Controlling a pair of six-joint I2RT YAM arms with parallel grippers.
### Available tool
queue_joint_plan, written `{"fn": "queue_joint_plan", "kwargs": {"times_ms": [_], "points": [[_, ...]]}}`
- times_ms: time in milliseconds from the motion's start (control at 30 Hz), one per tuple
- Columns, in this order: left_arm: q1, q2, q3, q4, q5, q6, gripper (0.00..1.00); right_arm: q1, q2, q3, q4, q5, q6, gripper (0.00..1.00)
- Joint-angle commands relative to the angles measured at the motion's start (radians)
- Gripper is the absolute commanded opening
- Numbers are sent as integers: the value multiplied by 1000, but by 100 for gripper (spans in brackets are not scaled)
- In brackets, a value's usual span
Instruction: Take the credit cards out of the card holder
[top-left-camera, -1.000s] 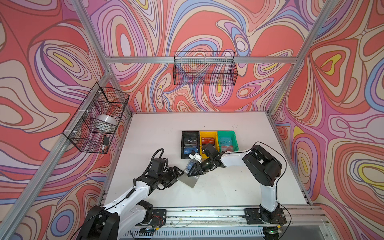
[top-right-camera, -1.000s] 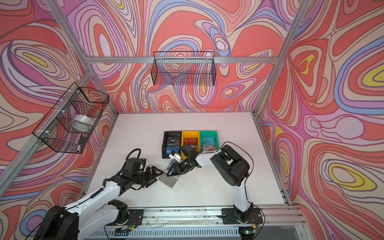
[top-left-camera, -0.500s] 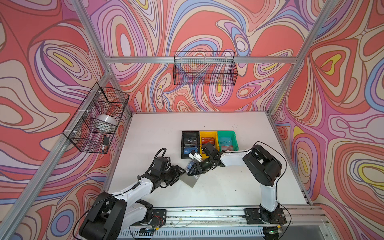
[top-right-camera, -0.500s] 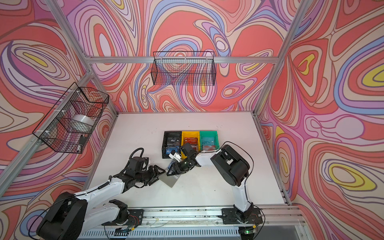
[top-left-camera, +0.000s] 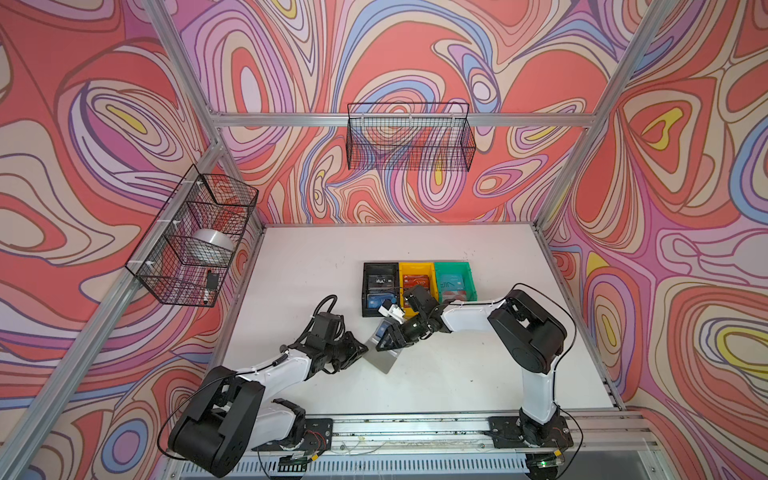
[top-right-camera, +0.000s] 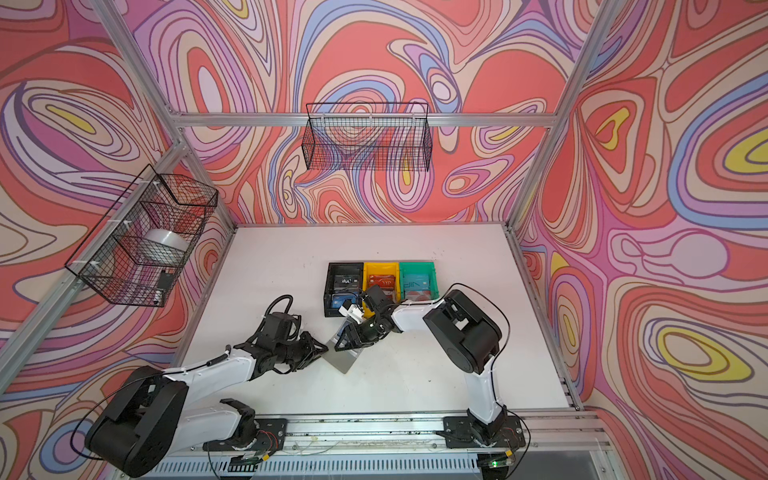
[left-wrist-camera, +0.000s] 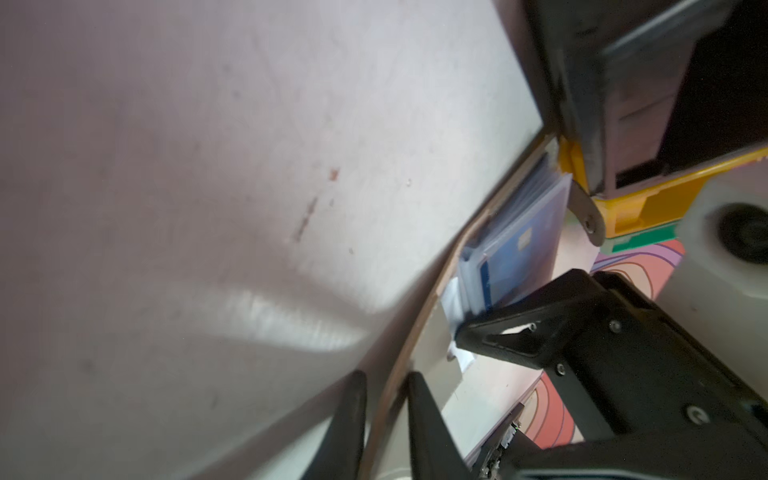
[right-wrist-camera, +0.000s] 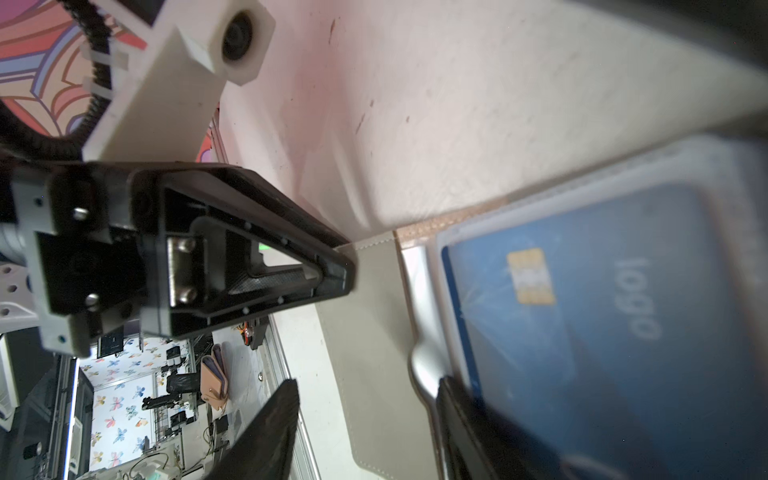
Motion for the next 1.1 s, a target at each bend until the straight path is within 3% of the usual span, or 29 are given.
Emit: {"fn": "queue_joint_plan", "kwargs": {"times_ms": [0,567,1067], "points": [[10,-19,-3,-92,-52,28,0,-15,-56,35,-121,102,-54,57],[113,76,66,-91,38,108,0,-114,70,300,-347,145,-170,52],[146,226,162,-61,92,151,0,-168,150,419,-359,167,-171,52]]}}
